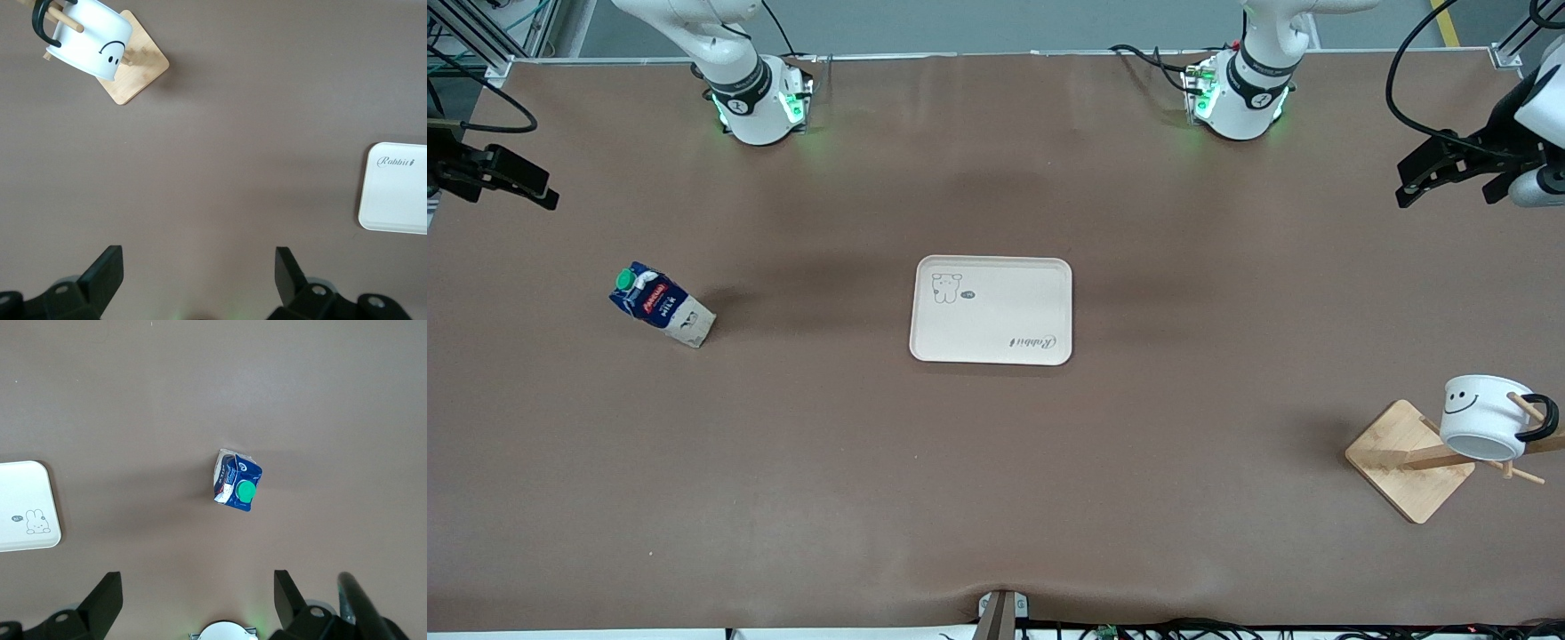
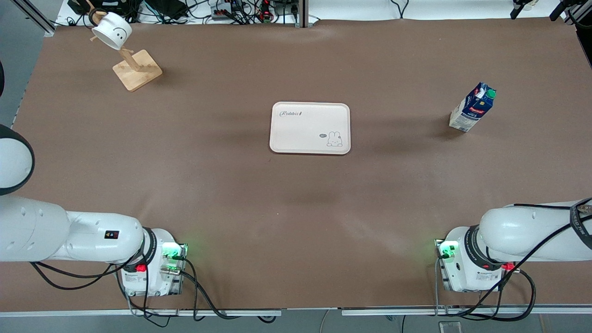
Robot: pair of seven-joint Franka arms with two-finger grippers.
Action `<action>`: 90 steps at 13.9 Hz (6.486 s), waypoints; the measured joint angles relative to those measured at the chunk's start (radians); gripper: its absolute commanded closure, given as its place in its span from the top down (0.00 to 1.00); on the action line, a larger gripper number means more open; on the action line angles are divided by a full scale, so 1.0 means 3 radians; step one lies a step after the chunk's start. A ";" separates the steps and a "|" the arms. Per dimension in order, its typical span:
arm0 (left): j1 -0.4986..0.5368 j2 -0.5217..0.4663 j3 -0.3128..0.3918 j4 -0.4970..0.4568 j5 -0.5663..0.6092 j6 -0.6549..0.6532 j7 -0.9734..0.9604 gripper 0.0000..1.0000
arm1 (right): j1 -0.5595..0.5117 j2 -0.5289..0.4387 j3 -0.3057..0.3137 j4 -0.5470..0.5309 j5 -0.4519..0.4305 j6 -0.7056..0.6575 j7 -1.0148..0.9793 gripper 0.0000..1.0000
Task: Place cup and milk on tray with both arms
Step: 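Move the left gripper toward the white mug on the wooden stand, then grasp the white mug rim with the left gripper, then lift the mug off the stand while the right gripper reaches the milk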
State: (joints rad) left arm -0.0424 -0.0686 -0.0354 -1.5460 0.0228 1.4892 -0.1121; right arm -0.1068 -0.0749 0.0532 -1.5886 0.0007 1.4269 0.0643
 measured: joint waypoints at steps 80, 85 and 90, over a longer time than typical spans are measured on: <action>0.1293 0.0373 -0.0446 -0.0929 -0.1689 0.1672 0.0913 0.00 | -0.0040 0.0151 0.0005 0.0095 0.0091 0.0003 0.0000 1.00; 0.1261 0.0420 -0.1027 -0.0834 -0.1239 0.1664 0.0053 0.00 | -0.0051 0.0373 0.0001 0.0163 0.0025 0.0004 -0.0031 1.00; 0.0909 0.0676 -0.1227 -0.0715 -0.0997 0.1639 -0.0713 0.00 | -0.0082 0.0785 -0.0007 0.0251 -0.0116 0.0051 -0.0356 1.00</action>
State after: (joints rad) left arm 0.2303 0.1344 -0.4034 -1.7606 -0.2763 1.9809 -0.3260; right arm -0.1313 0.1606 0.0513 -1.5134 -0.0342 1.4421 -0.0424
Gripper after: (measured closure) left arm 0.916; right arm 0.000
